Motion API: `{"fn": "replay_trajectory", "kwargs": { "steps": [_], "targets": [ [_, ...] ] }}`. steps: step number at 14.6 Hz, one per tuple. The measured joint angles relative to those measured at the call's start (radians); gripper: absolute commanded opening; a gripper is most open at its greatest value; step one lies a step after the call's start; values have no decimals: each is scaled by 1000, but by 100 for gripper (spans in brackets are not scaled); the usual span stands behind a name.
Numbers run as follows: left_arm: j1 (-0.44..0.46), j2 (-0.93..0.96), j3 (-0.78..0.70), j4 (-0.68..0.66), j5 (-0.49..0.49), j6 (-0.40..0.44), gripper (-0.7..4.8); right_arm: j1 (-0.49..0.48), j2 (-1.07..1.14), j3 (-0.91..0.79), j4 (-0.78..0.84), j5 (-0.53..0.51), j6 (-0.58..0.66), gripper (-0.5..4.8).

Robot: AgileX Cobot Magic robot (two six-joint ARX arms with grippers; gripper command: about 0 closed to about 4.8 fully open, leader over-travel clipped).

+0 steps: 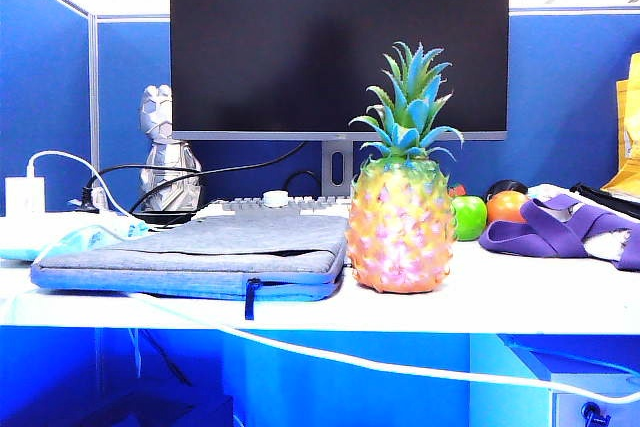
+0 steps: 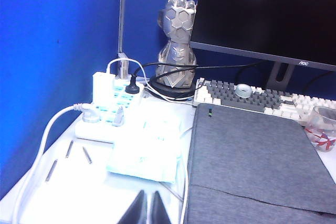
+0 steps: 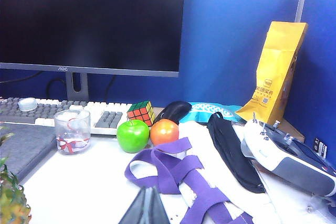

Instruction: Pick up the pineapple and place it above the gray bag.

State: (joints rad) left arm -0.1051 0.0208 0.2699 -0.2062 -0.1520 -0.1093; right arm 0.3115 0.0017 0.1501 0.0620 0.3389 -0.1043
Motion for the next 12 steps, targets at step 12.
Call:
{"fn": "replay_trajectory", "kwargs": {
  "steps": [12],
  "targets": [
    [0, 2, 0, 56, 111, -61, 42, 0, 0, 0, 2, -6, 164, 190]
  ]
}}
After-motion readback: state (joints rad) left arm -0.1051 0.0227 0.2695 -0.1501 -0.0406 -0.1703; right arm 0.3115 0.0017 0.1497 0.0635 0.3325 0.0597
